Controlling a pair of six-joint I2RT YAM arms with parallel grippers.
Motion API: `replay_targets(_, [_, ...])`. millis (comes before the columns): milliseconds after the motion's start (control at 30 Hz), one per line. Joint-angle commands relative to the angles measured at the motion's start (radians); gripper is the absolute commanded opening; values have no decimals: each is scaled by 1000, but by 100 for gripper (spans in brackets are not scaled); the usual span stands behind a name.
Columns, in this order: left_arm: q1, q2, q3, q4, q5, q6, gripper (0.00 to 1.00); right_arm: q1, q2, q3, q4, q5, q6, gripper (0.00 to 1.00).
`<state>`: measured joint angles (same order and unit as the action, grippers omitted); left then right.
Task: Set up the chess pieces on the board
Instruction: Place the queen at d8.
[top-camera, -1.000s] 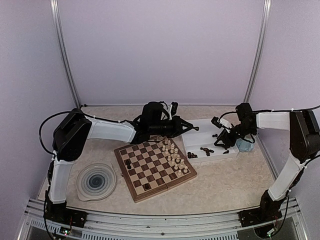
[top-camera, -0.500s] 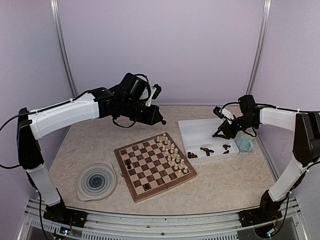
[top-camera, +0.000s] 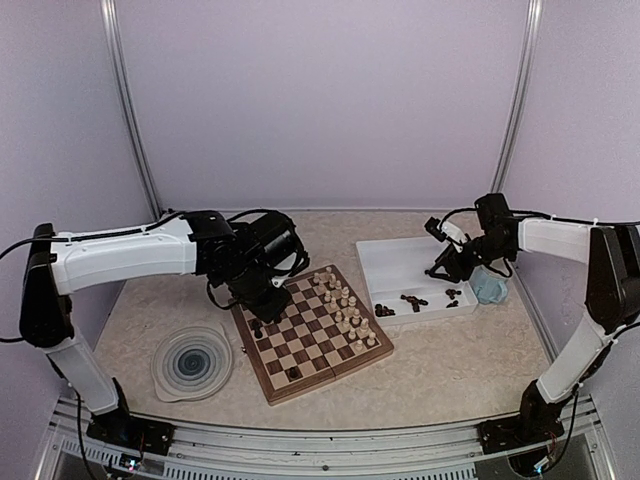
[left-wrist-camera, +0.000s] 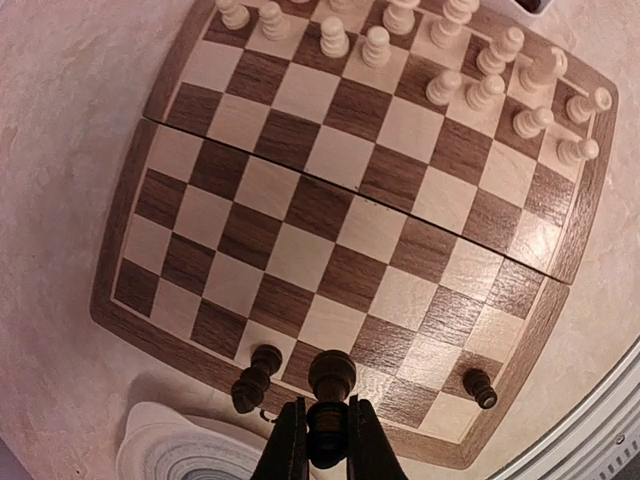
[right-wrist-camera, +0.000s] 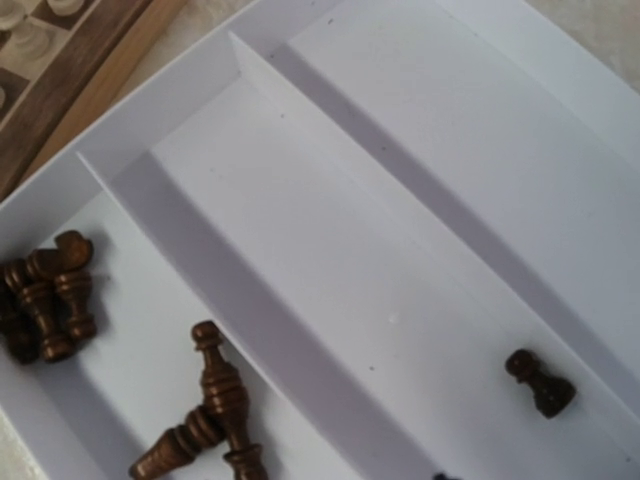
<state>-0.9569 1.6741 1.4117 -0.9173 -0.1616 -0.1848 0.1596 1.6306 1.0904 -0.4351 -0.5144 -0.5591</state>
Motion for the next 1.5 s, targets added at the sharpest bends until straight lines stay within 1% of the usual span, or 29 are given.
replay_targets(0, [-45, 56, -25, -24, -25, 18, 2, 12, 6, -16, 8, 2, -5, 47])
replay_targets(200, [-54, 93, -51, 3, 6, 19, 2, 14, 10, -20, 7, -3, -5, 47])
replay_targets(333, [-53, 102, -56, -4, -30, 7, 2, 14, 11, -21, 6, -6, -5, 47])
replay_targets(533, [-49, 90, -92, 10, -14, 6, 3, 14, 15, -21, 4, -6, -5, 48])
replay_targets(933, [-16, 60, -139, 23, -37, -6, 4, 17, 22, -18, 2, -9, -4, 48])
replay_targets(1133, [-6, 60, -144, 33, -39, -11, 8, 17, 26, -20, -1, -12, -4, 48])
replay_targets(1467, [-6, 64, -143, 37, -28, -13, 22, 18, 31, -21, -4, -16, -5, 48])
